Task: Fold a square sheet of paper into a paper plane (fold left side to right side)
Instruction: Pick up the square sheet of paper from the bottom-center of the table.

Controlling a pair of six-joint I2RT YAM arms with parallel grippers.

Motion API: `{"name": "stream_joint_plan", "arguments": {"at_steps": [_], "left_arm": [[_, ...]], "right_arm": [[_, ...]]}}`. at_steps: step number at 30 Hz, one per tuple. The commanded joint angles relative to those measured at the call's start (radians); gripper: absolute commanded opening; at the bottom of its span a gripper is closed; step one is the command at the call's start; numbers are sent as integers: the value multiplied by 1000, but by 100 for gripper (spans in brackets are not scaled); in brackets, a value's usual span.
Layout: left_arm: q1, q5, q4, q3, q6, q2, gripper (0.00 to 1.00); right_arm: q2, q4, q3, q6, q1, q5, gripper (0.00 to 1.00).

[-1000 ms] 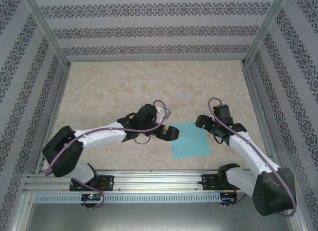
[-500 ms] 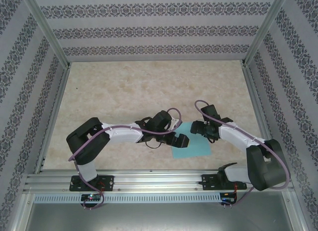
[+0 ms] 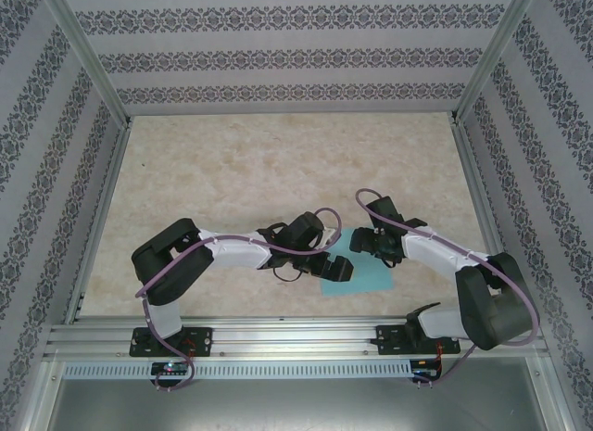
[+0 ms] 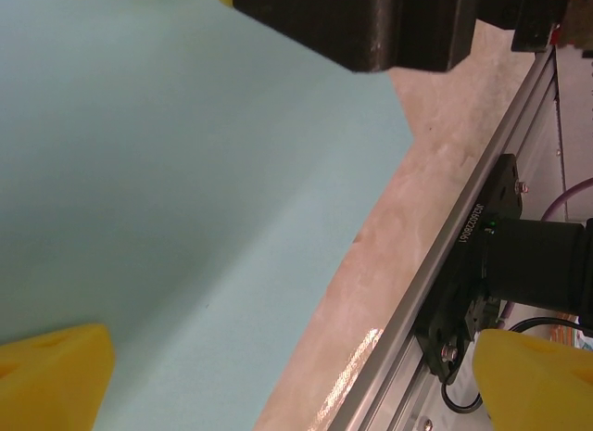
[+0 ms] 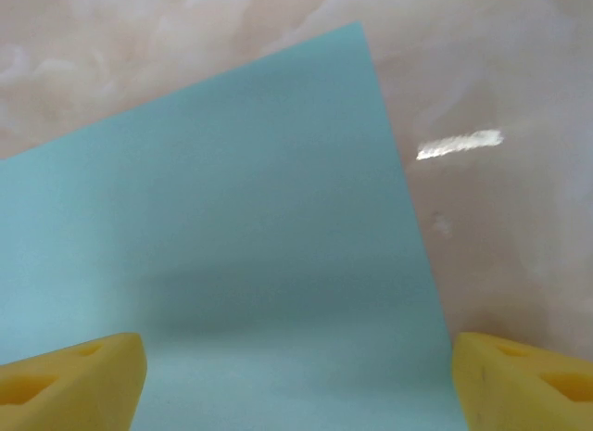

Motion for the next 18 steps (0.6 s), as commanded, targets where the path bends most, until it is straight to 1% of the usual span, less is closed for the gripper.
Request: {"name": "stream_joint_plan", "arguments": {"at_steps": [1, 7, 18], "left_arm": [[-13, -11, -12, 3, -5, 5, 100], [-14, -23, -24, 0, 5, 7, 100], [-14, -54, -43, -5, 8, 18, 100]], "right_arm": [[19, -13, 25, 41, 35, -63, 86], [25, -6, 40, 68, 91, -99, 86], [40, -11, 38, 71, 93, -124, 86]]}}
